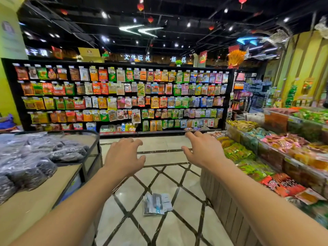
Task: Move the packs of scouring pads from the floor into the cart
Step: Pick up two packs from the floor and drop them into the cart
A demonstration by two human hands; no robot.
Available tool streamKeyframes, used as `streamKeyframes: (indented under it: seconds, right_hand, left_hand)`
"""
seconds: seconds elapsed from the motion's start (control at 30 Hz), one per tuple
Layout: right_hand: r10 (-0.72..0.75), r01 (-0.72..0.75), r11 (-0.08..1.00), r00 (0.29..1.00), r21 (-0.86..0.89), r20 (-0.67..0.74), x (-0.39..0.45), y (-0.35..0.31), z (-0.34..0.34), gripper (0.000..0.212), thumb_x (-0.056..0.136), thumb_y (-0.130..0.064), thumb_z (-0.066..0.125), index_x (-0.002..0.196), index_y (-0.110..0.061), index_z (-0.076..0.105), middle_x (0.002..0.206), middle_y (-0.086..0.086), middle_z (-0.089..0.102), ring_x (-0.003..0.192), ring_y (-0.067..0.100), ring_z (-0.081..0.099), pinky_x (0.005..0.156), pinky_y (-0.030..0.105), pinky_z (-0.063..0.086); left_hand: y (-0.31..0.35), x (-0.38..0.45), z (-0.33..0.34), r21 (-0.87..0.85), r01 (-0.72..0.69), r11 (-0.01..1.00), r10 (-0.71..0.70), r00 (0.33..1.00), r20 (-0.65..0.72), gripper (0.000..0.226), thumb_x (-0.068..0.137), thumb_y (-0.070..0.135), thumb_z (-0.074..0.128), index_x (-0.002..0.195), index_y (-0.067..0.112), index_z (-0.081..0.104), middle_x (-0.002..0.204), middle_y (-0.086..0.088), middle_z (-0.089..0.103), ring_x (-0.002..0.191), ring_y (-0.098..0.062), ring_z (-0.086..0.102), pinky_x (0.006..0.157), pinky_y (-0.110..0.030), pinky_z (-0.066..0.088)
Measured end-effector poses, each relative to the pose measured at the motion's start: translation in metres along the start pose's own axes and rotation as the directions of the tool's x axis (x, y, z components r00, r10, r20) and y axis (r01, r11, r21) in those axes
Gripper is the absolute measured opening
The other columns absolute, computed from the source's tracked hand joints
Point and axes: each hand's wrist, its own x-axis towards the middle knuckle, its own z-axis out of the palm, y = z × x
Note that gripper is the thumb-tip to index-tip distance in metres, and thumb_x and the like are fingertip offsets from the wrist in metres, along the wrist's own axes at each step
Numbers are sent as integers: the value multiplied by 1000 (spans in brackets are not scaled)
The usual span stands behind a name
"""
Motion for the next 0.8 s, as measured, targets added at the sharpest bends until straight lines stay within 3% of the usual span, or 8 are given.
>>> streamKeyframes:
  seconds: [0.5,0.8]
  right_hand:
    - [-19,11,997,993,75,114,227,35,184,57,100,-59,46,146,-27,42,138,4,56,126,26,53,93,42,51]
    - [-47,18,989,980,145,195,378,76,294,57,99,-57,48,147,-26,43,138,6,57,125,29,54,89,42,51]
  left_hand:
    - [-43,232,139,37,18,999,-21,997,76,55,95,54,53,145,30,51,142,3,58,132,-22,50,110,-41,39]
    - [-53,368,234,-55,200,978,-189,967,169,54,92,50,60,140,27,56,134,-3,63,127,-27,54,106,-43,41]
